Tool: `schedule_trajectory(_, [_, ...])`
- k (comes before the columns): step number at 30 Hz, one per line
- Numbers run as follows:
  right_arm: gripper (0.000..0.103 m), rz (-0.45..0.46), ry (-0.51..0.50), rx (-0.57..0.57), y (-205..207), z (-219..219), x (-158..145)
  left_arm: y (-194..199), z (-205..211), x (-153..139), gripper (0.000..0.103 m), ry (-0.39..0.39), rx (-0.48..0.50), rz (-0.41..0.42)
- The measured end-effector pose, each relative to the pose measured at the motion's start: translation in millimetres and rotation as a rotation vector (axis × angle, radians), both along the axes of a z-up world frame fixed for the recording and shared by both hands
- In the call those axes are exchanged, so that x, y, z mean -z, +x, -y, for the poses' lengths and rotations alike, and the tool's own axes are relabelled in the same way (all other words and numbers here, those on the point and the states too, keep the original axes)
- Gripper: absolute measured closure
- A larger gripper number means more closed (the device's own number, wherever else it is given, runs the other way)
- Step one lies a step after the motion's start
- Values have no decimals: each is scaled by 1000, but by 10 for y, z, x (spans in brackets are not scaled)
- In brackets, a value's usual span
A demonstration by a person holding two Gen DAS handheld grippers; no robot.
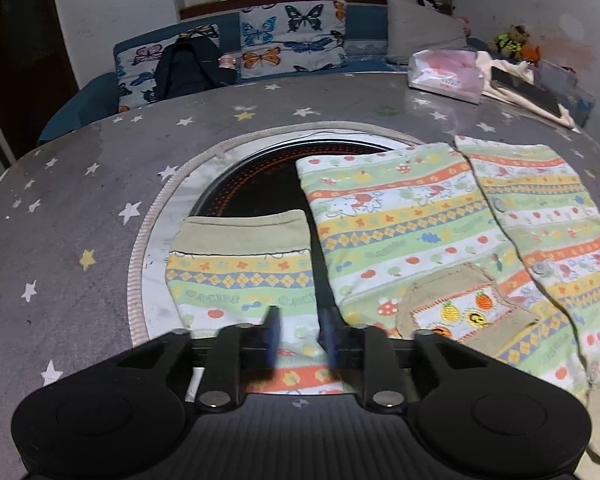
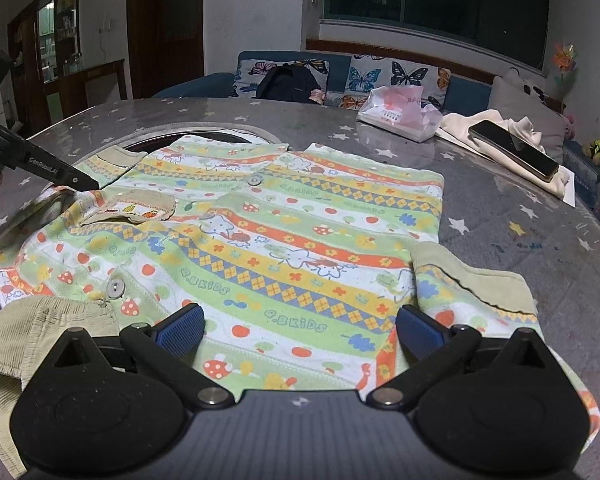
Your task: Fold clothes
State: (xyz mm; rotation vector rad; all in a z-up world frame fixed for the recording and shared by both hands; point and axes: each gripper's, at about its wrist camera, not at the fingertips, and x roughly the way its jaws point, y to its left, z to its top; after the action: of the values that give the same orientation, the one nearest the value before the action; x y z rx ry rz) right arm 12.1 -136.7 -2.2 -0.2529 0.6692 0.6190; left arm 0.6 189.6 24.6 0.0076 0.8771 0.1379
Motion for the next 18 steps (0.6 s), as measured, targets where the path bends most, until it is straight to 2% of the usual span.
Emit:
schedule_trajectory(2, [0,0,1,0,4,0,2,-3,-12,6,80,-3,10,6])
schedule_trajectory(3, [0,0,3,0,5,2,3,-13,-45,1,92,-17,2,8])
schedule_trajectory(5, [0,0,5,0,5,6,5,-37,-112,-11,98,-44,-15,11])
schedule_trajectory(18, [0,3,7,1,-3,10,10,-975,-629,-204,100,-42,-282,128])
